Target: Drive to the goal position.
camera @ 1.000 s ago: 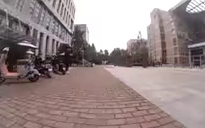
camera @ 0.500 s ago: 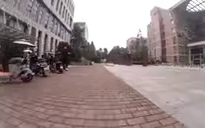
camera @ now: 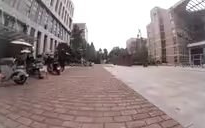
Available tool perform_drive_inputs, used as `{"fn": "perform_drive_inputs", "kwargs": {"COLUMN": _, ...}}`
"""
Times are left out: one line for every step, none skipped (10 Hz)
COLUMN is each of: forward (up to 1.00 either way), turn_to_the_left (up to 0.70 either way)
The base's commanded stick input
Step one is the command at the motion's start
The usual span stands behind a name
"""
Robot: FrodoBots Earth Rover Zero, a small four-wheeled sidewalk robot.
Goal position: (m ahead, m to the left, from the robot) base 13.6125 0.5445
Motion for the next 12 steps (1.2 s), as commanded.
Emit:
{"fn": "perform_drive_inputs", "kwargs": {"forward": 0.7, "turn_to_the_left": 0.11}}
{"fn": "perform_drive_inputs", "kwargs": {"forward": 0.7, "turn_to_the_left": 0.14}}
{"fn": "perform_drive_inputs", "kwargs": {"forward": 0.7, "turn_to_the_left": 0.14}}
{"fn": "perform_drive_inputs", "kwargs": {"forward": 0.7, "turn_to_the_left": 0.14}}
{"fn": "perform_drive_inputs", "kwargs": {"forward": 0.7, "turn_to_the_left": 0.14}}
{"fn": "perform_drive_inputs", "kwargs": {"forward": 0.7, "turn_to_the_left": 0.12}}
{"fn": "perform_drive_inputs", "kwargs": {"forward": 0.7, "turn_to_the_left": 0.05}}
{"fn": "perform_drive_inputs", "kwargs": {"forward": 0.7, "turn_to_the_left": 0.0}}
{"fn": "perform_drive_inputs", "kwargs": {"forward": 0.7, "turn_to_the_left": 0.0}}
{"fn": "perform_drive_inputs", "kwargs": {"forward": 0.7, "turn_to_the_left": 0.0}}
{"fn": "perform_drive_inputs", "kwargs": {"forward": 0.7, "turn_to_the_left": 0.0}}
{"fn": "perform_drive_inputs", "kwargs": {"forward": 0.7, "turn_to_the_left": 0.0}}
